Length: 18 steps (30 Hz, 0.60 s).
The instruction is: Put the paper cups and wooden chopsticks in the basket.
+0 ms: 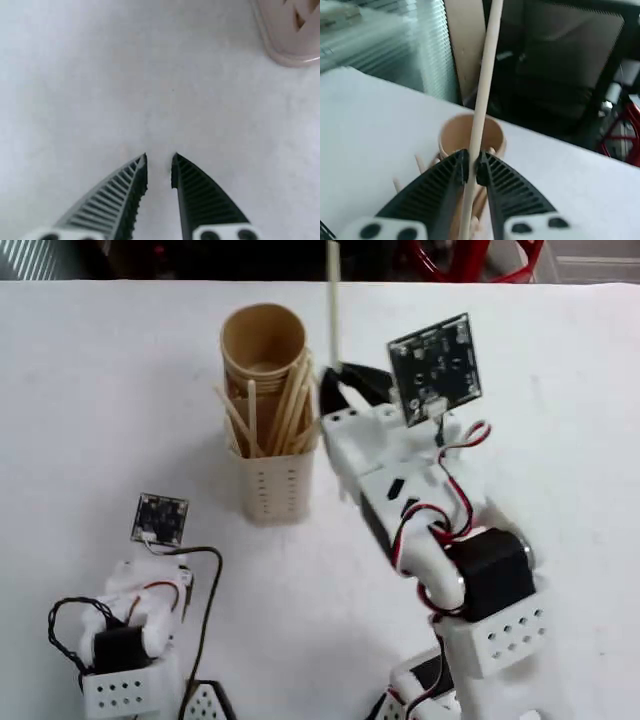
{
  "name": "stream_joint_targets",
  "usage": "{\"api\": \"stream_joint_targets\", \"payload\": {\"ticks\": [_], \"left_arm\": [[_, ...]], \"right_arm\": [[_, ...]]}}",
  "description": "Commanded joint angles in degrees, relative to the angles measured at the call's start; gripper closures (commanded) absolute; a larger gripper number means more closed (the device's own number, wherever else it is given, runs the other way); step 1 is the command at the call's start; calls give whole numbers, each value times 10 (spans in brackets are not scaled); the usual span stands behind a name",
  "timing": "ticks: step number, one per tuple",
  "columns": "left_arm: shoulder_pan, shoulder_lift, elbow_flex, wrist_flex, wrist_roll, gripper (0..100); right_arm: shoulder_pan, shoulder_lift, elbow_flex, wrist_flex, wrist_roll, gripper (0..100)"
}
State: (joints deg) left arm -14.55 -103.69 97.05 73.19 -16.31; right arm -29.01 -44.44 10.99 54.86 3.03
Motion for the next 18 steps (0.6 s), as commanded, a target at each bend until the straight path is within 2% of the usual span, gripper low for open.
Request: {"api": "stream_joint_targets", "payload": {"ticks": [1, 13, 18], "left_arm": [[0, -5, -1, 4, -4, 901], [0, -5, -1, 4, -4, 901], [0, -5, -1, 4, -4, 901]], "right_arm": [[-29, 20, -3, -109, -7, 981], [-65, 160, -6, -302, -2, 981], [-62, 196, -5, -318, -2, 981]]}}
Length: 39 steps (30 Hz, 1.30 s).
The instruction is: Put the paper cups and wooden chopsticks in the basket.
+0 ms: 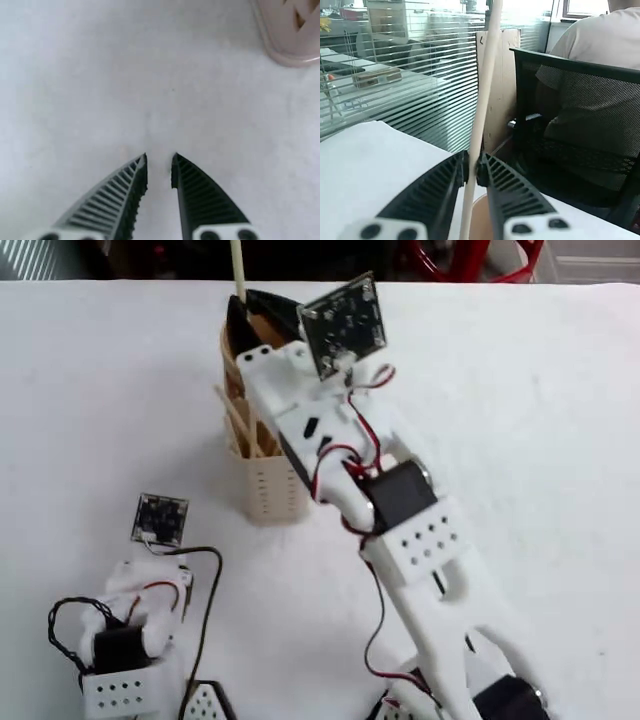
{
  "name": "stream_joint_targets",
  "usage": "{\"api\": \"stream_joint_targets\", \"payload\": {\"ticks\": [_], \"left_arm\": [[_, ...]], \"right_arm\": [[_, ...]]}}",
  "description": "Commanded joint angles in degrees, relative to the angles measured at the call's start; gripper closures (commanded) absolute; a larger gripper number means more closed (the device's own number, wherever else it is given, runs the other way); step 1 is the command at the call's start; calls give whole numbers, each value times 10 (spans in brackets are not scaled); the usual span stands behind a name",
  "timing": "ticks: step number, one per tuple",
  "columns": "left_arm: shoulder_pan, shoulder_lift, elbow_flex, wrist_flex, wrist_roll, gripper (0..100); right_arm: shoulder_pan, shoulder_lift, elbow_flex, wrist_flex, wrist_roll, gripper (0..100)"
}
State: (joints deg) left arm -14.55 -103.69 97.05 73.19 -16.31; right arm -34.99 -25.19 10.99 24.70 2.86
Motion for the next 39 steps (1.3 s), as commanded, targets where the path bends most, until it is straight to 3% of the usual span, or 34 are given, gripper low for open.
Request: {"api": "stream_joint_targets", "payload": {"ticks": [1, 3, 9, 15, 21, 25, 28, 39], "left_arm": [[0, -5, -1, 4, -4, 901], [0, -5, -1, 4, -4, 901], [0, -5, -1, 4, -4, 901], [0, -5, -1, 4, -4, 901], [0, -5, -1, 4, -4, 901], [0, -5, -1, 4, -4, 901], [0, -5, -1, 4, -4, 901], [0, -5, -1, 4, -4, 901]], "right_arm": [[-3, 6, -4, -15, 0, 981], [-3, 3, -4, 2, 0, 967], [-3, -36, -6, 87, -1, 806], [0, -121, -7, 165, 3, 862], [126, -208, -69, 325, 142, 950], [228, -120, -80, 373, 164, 902], [262, 0, -78, 385, 201, 882], [246, 364, -83, 289, 227, 841]]}}
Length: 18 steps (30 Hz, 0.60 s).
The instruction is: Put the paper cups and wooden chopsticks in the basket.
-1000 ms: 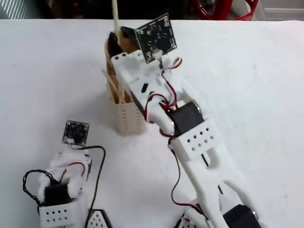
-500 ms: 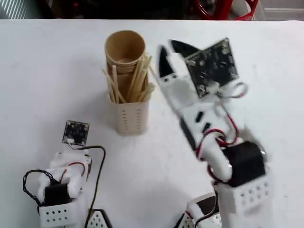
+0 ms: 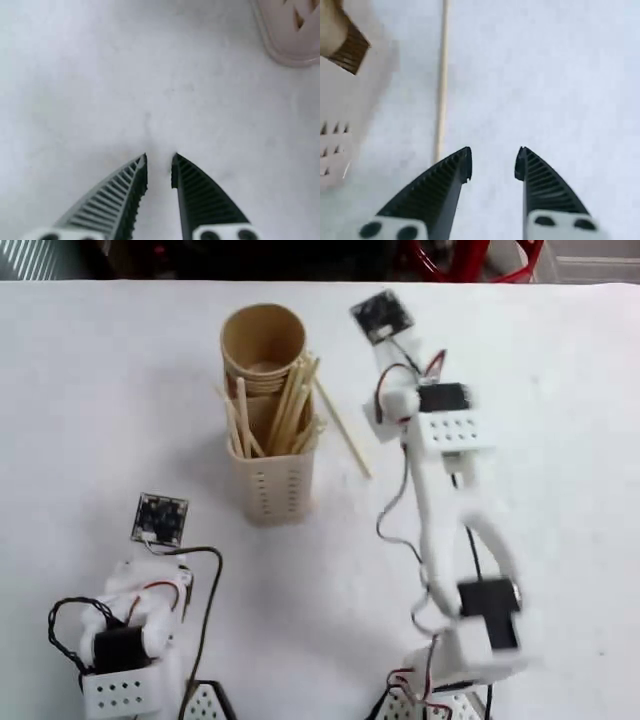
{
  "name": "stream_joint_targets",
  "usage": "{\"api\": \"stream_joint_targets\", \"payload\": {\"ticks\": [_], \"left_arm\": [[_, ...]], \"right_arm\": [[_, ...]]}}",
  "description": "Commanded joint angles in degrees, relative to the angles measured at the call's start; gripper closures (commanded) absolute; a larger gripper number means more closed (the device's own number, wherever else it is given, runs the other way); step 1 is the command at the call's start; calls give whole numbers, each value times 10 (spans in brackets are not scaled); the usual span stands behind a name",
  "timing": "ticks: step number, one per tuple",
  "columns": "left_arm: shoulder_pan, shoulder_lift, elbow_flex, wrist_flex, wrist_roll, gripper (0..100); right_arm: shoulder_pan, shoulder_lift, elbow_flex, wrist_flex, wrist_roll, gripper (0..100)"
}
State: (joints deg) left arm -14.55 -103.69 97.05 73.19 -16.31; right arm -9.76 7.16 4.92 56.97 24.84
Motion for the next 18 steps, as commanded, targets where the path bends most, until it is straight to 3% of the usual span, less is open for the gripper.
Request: {"api": "stream_joint_targets", "payload": {"ticks": [1, 6, 13, 18], "left_arm": [[0, -5, -1, 4, -4, 901], [0, -5, -1, 4, -4, 901], [0, -5, -1, 4, -4, 901], [0, -5, -1, 4, -4, 901]], "right_arm": [[-7, 56, -22, -44, 7, 841], [-28, 102, -22, -66, 6, 842], [-51, 138, -22, -123, -112, 843], [-52, 159, -22, -135, -114, 843]]}}
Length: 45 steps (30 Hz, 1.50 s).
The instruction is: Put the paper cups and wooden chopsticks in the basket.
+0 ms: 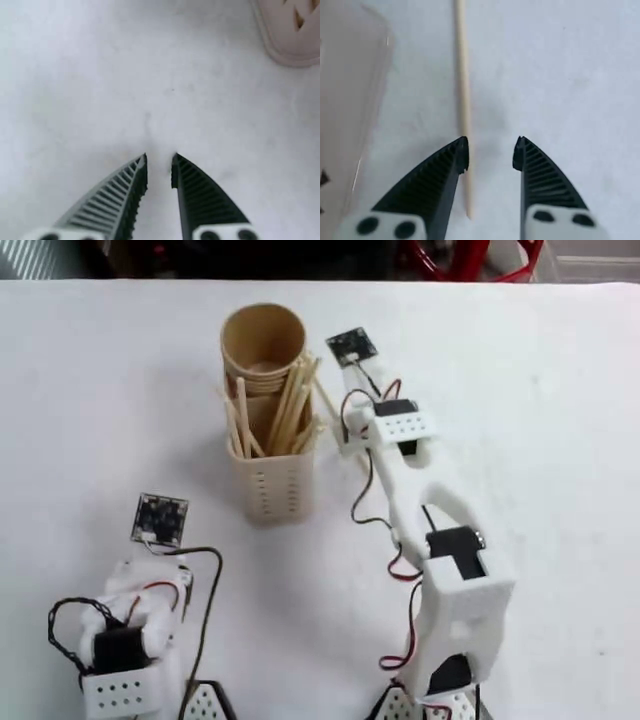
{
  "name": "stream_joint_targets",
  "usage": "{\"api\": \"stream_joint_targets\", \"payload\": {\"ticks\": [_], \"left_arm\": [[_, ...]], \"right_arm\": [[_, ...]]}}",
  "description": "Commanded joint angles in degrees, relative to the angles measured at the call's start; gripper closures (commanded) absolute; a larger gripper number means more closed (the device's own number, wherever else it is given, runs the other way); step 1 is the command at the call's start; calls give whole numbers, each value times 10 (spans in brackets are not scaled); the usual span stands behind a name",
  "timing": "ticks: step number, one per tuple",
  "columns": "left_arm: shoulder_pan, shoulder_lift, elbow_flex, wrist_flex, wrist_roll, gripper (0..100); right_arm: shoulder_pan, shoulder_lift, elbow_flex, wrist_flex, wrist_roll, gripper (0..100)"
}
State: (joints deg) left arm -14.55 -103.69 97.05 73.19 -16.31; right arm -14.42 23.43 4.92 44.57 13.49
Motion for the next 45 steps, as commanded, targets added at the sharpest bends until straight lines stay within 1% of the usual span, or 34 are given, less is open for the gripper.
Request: {"api": "stream_joint_targets", "payload": {"ticks": [1, 7, 13, 15, 20, 26, 28, 31, 34, 35, 37, 39, 42, 45], "left_arm": [[0, -5, -1, 4, -4, 901], [0, -5, -1, 4, -4, 901], [0, -5, -1, 4, -4, 901], [0, -5, -1, 4, -4, 901], [0, -5, -1, 4, -4, 901], [0, -5, -1, 4, -4, 901], [0, -5, -1, 4, -4, 901], [0, -5, -1, 4, -4, 901], [0, -5, -1, 4, -4, 901], [0, -5, -1, 4, -4, 901], [0, -5, -1, 4, -4, 901], [0, -5, -1, 4, -4, 901], [0, -5, -1, 4, -4, 901], [0, -5, -1, 4, -4, 901]], "right_arm": [[-7, -4, -22, -11, 4, 843], [-7, -1, -18, -37, 27, 843], [-3, 0, -11, -34, 81, 844], [-3, -1, 4, -36, 110, 844], [-8, -1, 44, -35, 224, 844], [7, -1, 51, -34, 229, 844], [15, 0, 52, -34, 234, 872], [27, 8, 51, -36, 241, 980], [49, 22, 47, -34, 287, 980], [58, 22, 47, -31, 286, 984], [80, 15, 40, -10, 278, 980], [100, 7, 28, 36, 272, 980], [116, -16, 9, 147, 263, 981], [131, -51, 9, 247, 230, 981]]}}
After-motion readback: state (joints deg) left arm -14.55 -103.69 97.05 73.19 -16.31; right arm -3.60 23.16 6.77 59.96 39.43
